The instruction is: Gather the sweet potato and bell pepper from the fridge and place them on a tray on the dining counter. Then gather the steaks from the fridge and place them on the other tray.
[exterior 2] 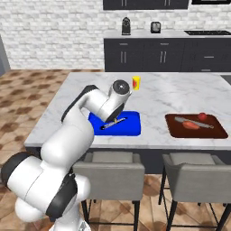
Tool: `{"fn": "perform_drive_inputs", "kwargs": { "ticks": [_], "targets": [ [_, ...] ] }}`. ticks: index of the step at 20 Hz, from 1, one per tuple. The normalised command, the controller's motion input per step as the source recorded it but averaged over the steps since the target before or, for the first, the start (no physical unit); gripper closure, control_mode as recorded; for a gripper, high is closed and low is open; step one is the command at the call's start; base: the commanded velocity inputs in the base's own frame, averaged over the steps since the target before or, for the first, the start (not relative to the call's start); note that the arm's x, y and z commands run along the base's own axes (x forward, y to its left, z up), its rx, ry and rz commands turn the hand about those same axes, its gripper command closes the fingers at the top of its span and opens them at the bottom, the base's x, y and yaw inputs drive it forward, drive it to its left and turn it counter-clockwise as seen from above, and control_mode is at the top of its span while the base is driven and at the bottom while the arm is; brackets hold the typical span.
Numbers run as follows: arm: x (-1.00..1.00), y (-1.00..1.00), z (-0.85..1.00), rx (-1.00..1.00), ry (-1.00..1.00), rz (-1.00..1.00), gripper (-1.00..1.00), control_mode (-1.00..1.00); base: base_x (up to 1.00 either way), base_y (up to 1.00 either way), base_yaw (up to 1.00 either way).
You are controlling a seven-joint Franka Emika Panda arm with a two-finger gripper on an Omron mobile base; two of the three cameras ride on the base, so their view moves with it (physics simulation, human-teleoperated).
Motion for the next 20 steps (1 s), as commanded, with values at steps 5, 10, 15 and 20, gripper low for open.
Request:
{"fn": "perform_drive_inputs", "kwargs": {
  "ticks": [5,10,15,20],
  "targets": [
    [0.35,-0.05,-0.21,0.04,0.13,0.0,1.0,-1.0,0.0,0.0,0.0],
    [0.45,-0.05,-0.15,0.03,0.13,0.0,1.0,-1.0,0.0,0.0,0.0],
    [0.52,-0.11,-0.17,0.05,0.14,0.0,1.0,-1.0,0.0,0.0,0.0],
    [0.52,-0.18,-0.31,0.05,0.14,0.0,1.0,-1.0,0.0,0.0,0.0]
  ]
}}
